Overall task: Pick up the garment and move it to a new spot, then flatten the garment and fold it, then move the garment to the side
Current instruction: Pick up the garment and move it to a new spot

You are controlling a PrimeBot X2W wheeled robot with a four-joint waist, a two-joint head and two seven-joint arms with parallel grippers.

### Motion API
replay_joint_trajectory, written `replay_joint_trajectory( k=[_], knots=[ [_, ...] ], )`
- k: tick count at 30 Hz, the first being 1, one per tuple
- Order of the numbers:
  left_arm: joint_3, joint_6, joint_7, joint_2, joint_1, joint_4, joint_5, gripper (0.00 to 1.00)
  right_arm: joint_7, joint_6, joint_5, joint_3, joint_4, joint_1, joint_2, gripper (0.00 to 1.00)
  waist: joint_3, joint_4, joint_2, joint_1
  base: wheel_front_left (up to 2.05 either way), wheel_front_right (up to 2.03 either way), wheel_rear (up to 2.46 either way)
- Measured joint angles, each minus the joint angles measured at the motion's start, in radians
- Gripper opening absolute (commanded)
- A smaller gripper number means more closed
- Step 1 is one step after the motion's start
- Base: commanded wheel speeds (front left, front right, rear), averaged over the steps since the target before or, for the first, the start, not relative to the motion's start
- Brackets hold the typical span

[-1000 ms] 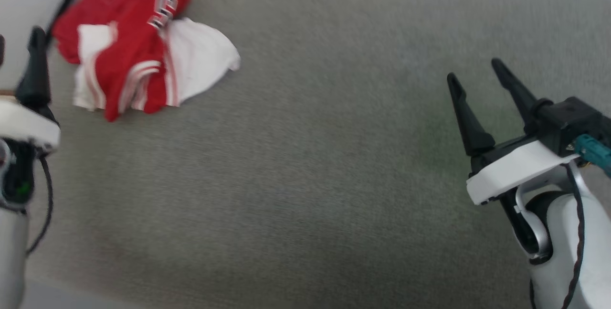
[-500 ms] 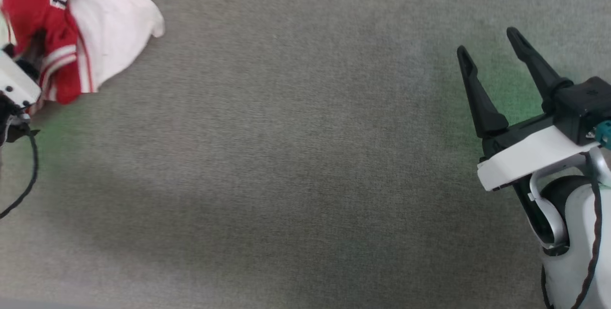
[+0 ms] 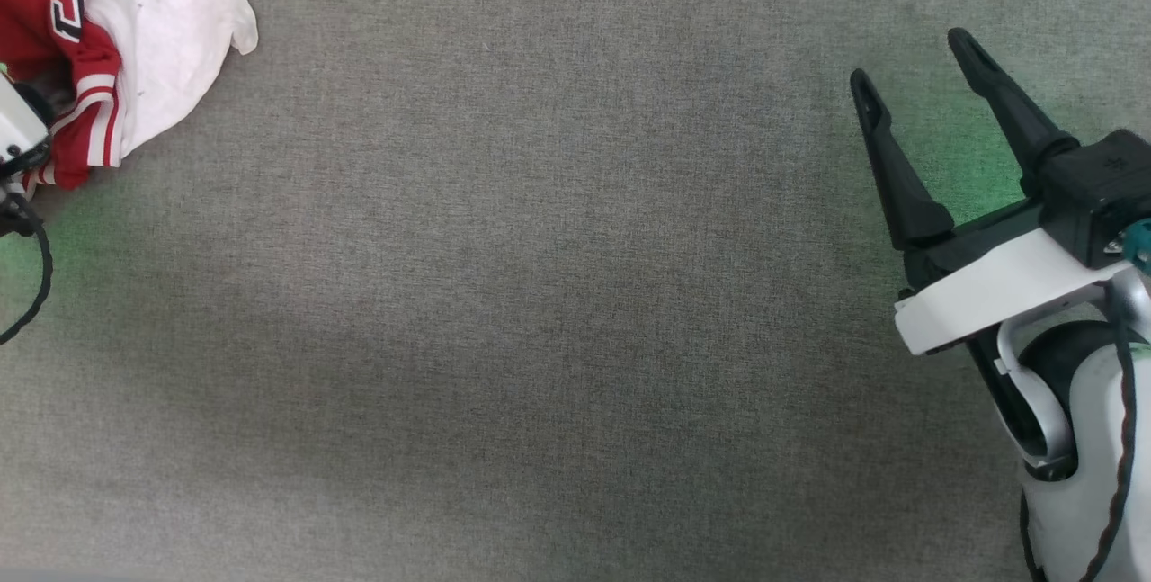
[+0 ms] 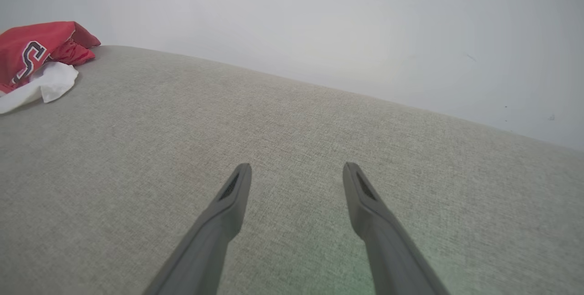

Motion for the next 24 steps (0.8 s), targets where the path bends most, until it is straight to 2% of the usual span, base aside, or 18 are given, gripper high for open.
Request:
replay_joint_trajectory(
  k=[1, 2, 12, 24],
  knots=[
    [0.003, 0.0, 0.008, 0.0, -0.007, 0.011, -0.012, 0.87, 0.002, 0.0, -0.001, -0.001, -0.002, -0.003, 0.0, 1.0, 0.001, -0.001, 0.0, 0.0, 0.0, 0.0, 0.0],
    [0.003, 0.0, 0.004, 0.0, -0.008, 0.017, -0.013, 0.0, 0.002, 0.0, -0.001, -0.004, -0.002, -0.004, 0.001, 1.0, 0.001, 0.0, 0.0, 0.0, 0.0, 0.0, 0.0],
    [-0.052, 0.0, -0.08, 0.007, 0.017, -0.029, -0.007, 0.0, -0.039, 0.0, 0.0, -0.05, 0.032, 0.01, 0.016, 1.0, -0.064, 0.027, -0.0002, 0.0, 0.0, 0.0, 0.0],
    [-0.134, -0.001, -0.171, 0.141, -0.015, -0.192, 0.027, 0.0, -0.125, 0.0, 0.029, -0.071, 0.118, 0.041, 0.061, 1.0, -0.238, 0.062, -0.0001, 0.0, 0.0, 0.0, 0.0]
  ],
)
